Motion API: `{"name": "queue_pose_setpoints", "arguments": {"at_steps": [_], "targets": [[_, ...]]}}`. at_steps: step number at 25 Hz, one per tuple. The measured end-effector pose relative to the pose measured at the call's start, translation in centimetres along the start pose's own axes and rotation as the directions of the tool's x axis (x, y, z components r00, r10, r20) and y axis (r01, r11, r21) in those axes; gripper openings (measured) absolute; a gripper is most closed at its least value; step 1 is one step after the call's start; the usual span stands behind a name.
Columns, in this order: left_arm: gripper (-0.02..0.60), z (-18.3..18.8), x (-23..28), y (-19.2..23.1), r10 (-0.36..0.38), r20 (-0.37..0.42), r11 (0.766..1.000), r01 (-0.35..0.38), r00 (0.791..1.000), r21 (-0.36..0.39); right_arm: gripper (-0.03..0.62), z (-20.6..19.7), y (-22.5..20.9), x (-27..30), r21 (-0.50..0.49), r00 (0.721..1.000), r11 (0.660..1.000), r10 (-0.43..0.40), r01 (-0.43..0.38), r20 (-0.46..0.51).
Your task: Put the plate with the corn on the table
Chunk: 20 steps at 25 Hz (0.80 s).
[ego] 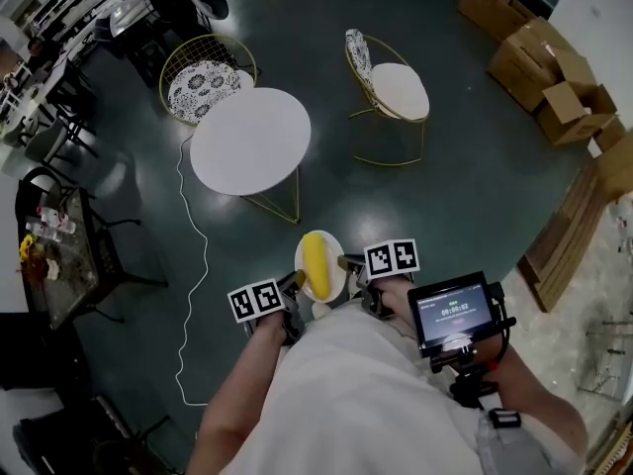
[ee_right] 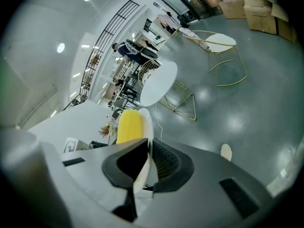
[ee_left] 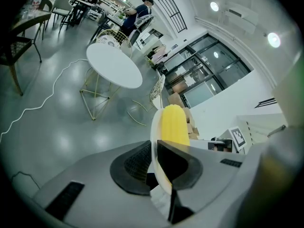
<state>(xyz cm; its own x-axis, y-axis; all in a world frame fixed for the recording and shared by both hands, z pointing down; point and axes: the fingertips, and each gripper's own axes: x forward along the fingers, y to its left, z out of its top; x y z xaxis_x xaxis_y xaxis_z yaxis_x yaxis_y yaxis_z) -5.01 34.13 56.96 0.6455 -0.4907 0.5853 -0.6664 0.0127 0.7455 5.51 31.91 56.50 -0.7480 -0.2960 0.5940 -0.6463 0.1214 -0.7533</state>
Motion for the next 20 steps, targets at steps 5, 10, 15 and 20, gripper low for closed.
{"name": "queue_pose_setpoints", "arguments": {"at_steps": [5, 10, 15, 20], "targets": [[0.046, 0.7, 0.4, 0.2, 0.0, -0.009, 1.0, 0.0, 1.0, 0.003, 0.037, 0.7, -0.1, 0.4, 0.008, 1.0, 1.0, -0.005, 0.005, 0.006], [0.046, 0.6, 1.6, -0.8, 0.006, -0.011, 1.0, -0.006, 1.0, 0.003, 0.037, 1.4, -1.0, -0.7, 0.015, 1.0, 1.0, 0.0, 0.0, 0.006], [0.046, 1.7, 3.1, -1.7, 0.015, -0.013, 1.0, -0.015, 1.0, -0.006, 0.037, 3.4, -2.0, -0.9, 0.019, 1.0, 1.0, 0.004, -0.004, -0.001], [0.046, 3.4, 5.9, -2.4, 0.034, -0.013, 0.999, -0.034, 0.999, -0.016, 0.037, 6.2, -3.8, -1.0, 0.023, 1.0, 1.0, 0.014, -0.013, -0.02]]}}
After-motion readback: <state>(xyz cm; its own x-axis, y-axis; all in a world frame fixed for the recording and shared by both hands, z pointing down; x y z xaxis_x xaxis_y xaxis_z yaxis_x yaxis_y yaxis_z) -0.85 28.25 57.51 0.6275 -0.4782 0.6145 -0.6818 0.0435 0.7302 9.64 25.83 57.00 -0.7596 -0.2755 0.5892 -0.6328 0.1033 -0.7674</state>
